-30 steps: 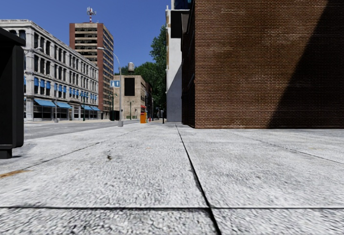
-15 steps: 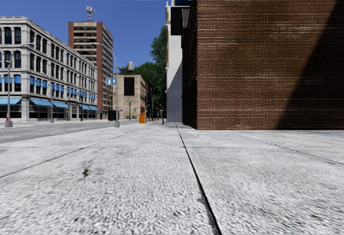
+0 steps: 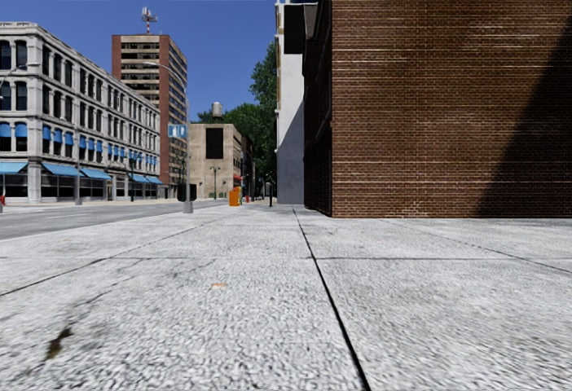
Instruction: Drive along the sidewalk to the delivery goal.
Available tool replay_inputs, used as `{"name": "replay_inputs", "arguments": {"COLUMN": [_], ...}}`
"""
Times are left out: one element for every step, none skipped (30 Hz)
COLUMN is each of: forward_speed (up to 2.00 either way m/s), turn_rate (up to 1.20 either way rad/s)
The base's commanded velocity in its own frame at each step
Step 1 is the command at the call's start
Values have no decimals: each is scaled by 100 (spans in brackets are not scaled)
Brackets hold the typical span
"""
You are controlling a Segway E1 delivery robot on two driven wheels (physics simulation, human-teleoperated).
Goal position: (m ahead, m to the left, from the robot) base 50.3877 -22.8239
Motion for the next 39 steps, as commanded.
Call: {"name": "replay_inputs", "arguments": {"forward_speed": [200,200,200,200,200,200,200,200,200,200,200,200,200,200,200,200,200,200,200,200,200,200,200,200,200,200,200,200,200,200,200,200,200,200,200,200,200,200,200], "turn_rate": [0,0,0,0,0,0,0,0,0,0,0,0,0,0,0,0,0,0,0,0,0,0,0,0,0,0,0,0,0,0,0,0,0,0,0,0,0,0,0]}}
